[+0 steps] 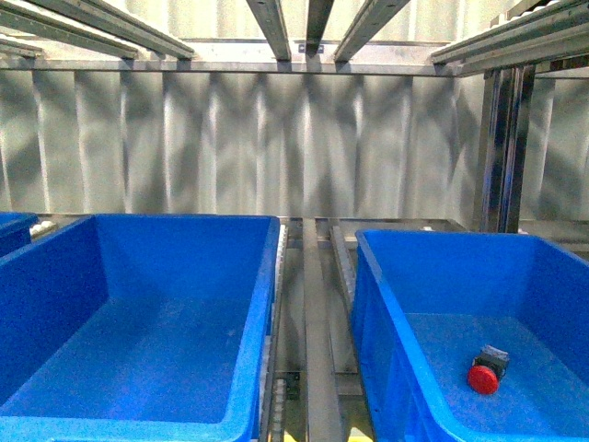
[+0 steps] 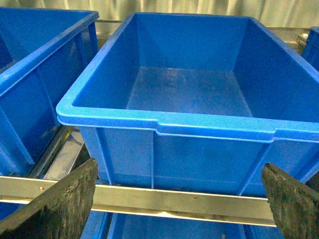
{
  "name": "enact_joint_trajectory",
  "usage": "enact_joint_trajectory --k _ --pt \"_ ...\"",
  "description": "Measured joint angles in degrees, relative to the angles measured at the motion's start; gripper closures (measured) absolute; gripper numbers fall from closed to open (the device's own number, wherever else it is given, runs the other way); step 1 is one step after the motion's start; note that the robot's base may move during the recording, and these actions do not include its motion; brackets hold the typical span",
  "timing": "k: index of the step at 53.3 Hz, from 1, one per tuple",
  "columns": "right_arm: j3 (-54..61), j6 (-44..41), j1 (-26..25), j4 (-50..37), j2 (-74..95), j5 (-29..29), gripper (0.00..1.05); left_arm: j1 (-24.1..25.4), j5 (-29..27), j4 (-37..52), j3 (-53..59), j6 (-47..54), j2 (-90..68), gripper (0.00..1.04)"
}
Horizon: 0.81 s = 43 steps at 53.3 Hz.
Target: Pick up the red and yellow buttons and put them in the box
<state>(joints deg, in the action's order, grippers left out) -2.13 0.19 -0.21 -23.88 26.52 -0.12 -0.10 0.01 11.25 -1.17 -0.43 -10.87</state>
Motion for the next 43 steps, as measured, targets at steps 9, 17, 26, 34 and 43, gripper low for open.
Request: enact_joint_trajectory --k 9,17,26,34,43 --pt "0.90 0.00 0.00 0.33 -2.78 0.15 1.01 0.00 0.00 0.00 0.00 0.00 0.00 0.08" --pt "0.92 0.00 0.02 3.74 -6.47 0.13 1.01 0.00 0.00 0.00 0.00 0.00 0.00 0.08" --pt "0.92 0.00 0.09 7.26 -9.94 0.13 1.01 0.00 0.00 0.00 0.00 0.00 0.00 0.08" --pt "0.92 0.00 0.09 9.90 -12.63 0.13 1.01 0.00 0.00 0.00 0.00 0.00 0.00 0.08" --pt "0.92 0.00 0.09 12.28 -15.04 0.13 1.01 0.00 0.00 0.00 0.00 0.00 0.00 0.08"
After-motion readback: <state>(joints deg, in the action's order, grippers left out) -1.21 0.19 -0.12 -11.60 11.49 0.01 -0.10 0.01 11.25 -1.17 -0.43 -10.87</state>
